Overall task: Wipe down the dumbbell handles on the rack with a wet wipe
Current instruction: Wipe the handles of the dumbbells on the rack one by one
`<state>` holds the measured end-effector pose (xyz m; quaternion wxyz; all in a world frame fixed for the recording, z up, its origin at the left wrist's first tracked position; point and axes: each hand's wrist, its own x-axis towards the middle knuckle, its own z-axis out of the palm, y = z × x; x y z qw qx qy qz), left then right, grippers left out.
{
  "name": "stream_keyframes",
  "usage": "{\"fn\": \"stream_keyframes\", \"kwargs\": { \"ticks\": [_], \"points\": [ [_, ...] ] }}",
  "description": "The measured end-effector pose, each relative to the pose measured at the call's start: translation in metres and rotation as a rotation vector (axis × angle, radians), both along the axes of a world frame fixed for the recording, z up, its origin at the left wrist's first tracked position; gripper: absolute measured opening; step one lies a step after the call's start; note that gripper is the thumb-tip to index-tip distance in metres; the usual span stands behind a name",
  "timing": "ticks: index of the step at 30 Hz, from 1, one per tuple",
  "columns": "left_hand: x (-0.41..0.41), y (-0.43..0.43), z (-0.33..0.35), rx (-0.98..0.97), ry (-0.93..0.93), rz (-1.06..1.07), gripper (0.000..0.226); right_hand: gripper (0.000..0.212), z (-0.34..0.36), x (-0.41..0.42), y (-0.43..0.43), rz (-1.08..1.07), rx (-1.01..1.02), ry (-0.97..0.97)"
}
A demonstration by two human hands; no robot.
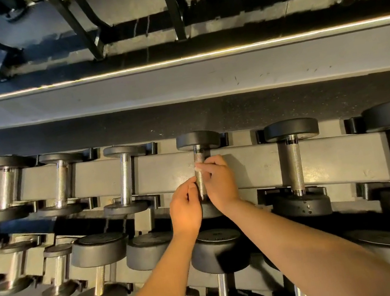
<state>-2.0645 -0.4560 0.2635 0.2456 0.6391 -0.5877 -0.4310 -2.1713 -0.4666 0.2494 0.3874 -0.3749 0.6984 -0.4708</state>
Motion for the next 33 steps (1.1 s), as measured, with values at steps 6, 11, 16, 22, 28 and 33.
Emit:
{"fn": "stream_keyframes", "kwargs": {
  "ticks": [6, 11, 16, 22, 28, 33],
  "points": [
    [0.015, 0.021, -0.018, 0.050, 0.097, 0.064, 0.036, 0.024, -0.010, -0.011, 0.036, 0.147, 0.143, -0.005],
    [0.017, 0.018, -0.018, 0.021, 0.064, 0.027, 0.038, 0.023, 0.003, -0.016, 0.020, 0.023, 0.093, -0.081],
    [0.007, 0.019, -0.001, 0.057, 0.051, 0.042, 0.038, 0.013, -0.002, -0.003, 0.038, 0.073, 0.172, -0.046],
    [0.003, -0.002, -0.013, -0.052, -0.117, -0.074, 0.035, 0.015, 0.007, -0.009, 0.015, -0.034, 0.140, 0.000],
    [0.001, 0.004, -0.018, -0.146, -0.136, -0.103, 0.038, 0.015, 0.007, -0.003, -0.023, -0.268, 0.031, -0.058],
    [-0.001, 0.004, -0.012, -0.119, -0.146, -0.091, 0.035, 0.012, -0.003, 0.006, 0.014, -0.169, 0.104, -0.003]
  ]
}}
